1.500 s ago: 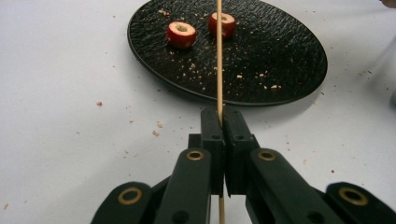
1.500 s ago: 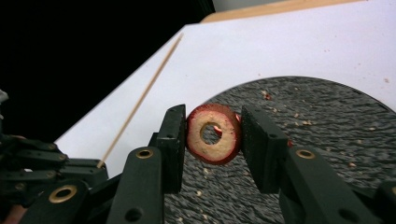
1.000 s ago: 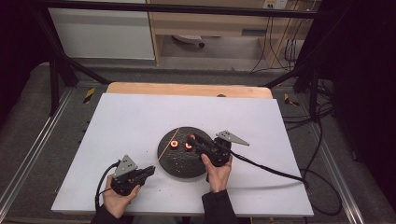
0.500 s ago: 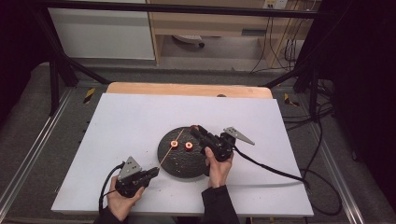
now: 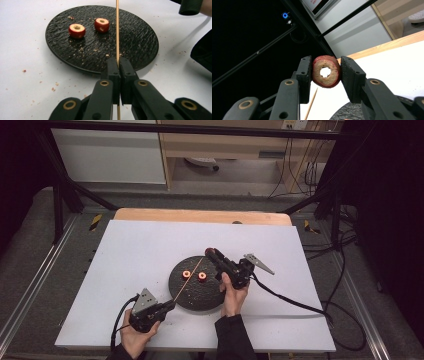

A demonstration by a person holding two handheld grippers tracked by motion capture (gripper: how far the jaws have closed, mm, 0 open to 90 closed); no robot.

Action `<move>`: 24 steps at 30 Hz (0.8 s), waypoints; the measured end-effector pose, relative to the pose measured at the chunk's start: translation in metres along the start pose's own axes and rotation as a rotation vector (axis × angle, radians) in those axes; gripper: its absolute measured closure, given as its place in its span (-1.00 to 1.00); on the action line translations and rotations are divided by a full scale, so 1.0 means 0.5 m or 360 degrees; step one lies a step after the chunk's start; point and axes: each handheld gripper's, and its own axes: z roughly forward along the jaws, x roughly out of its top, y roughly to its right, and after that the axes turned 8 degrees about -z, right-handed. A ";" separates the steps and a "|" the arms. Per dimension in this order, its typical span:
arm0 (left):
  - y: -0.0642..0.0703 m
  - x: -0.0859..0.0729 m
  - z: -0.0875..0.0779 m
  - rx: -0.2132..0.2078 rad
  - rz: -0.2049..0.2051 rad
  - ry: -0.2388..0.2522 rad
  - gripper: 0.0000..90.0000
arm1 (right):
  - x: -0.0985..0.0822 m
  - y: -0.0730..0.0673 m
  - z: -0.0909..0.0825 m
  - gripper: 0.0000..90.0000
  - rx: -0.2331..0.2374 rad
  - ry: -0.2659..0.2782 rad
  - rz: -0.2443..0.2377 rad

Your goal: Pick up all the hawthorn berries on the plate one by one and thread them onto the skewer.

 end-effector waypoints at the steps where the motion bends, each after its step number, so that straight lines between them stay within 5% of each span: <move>1: 0.002 0.003 0.002 -0.0002 -0.0010 0.0004 0.95 | 0.000 0.002 0.001 0.39 0.0002 0.0002 0.0005; 11: 0.025 0.014 0.022 -0.0034 0.0003 -0.0004 0.95 | 0.004 0.008 0.000 0.39 -0.0008 0.0041 0.0022; 24: 0.038 0.029 0.039 0.0014 -0.0043 0.0027 0.96 | -0.008 0.011 0.002 0.39 0.0007 0.0044 0.0043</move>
